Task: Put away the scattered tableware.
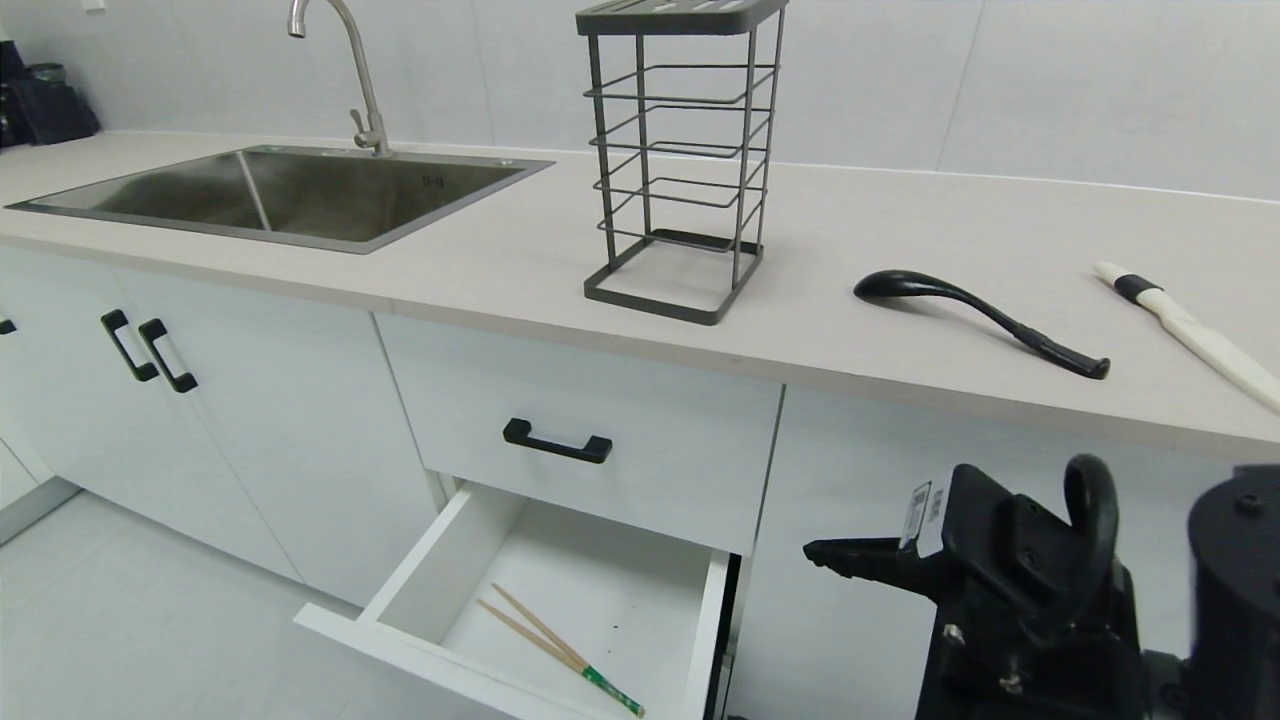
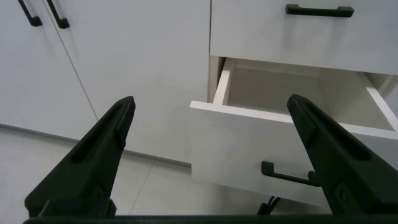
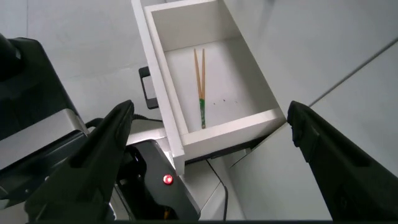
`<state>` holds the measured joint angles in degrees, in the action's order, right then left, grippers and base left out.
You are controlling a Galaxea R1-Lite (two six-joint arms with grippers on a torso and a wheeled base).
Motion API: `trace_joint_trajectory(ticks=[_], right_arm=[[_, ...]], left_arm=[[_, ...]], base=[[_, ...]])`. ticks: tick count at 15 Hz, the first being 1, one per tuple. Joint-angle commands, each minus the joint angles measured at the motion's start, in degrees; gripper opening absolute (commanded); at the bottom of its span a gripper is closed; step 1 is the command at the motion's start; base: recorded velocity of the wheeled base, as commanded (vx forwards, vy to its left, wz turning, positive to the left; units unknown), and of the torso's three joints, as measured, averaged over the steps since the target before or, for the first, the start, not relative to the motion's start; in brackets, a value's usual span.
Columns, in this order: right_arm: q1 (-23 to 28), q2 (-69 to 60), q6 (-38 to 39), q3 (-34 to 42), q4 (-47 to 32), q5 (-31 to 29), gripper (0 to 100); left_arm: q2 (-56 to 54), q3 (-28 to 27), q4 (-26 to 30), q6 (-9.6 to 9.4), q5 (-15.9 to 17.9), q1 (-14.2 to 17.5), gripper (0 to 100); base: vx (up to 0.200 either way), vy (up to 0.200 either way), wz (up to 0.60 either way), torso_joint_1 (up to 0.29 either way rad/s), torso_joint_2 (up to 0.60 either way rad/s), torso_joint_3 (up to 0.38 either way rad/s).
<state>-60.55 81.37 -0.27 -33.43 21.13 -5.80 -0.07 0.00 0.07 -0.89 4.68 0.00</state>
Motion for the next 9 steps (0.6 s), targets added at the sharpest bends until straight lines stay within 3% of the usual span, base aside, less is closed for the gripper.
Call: trace_joint_trajectory(ticks=[1, 3, 9], right_arm=[[0.0, 0.4, 0.2, -0.1, 0.0, 0.0, 100], [0.0, 0.6, 0.3, 0.2, -0.2, 0.1, 100], [0.0, 1.2, 0.3, 0.2, -0.3, 0.1, 100]], left_arm=[[0.1, 0.0, 0.0, 0.01, 0.0, 0.0, 100], [0.1, 0.0, 0.0, 0.01, 0.0, 0.0, 100], [0.1, 0.0, 0.0, 0.01, 0.0, 0.0, 100]], base=[[0.0, 0.0, 0.0, 0.188, -0.03, -0.105], [0.0, 0.0, 0.0, 0.239, -0.3, -0.164], [0.0, 0.0, 0.0, 0.239, -0.55, -0.222]])
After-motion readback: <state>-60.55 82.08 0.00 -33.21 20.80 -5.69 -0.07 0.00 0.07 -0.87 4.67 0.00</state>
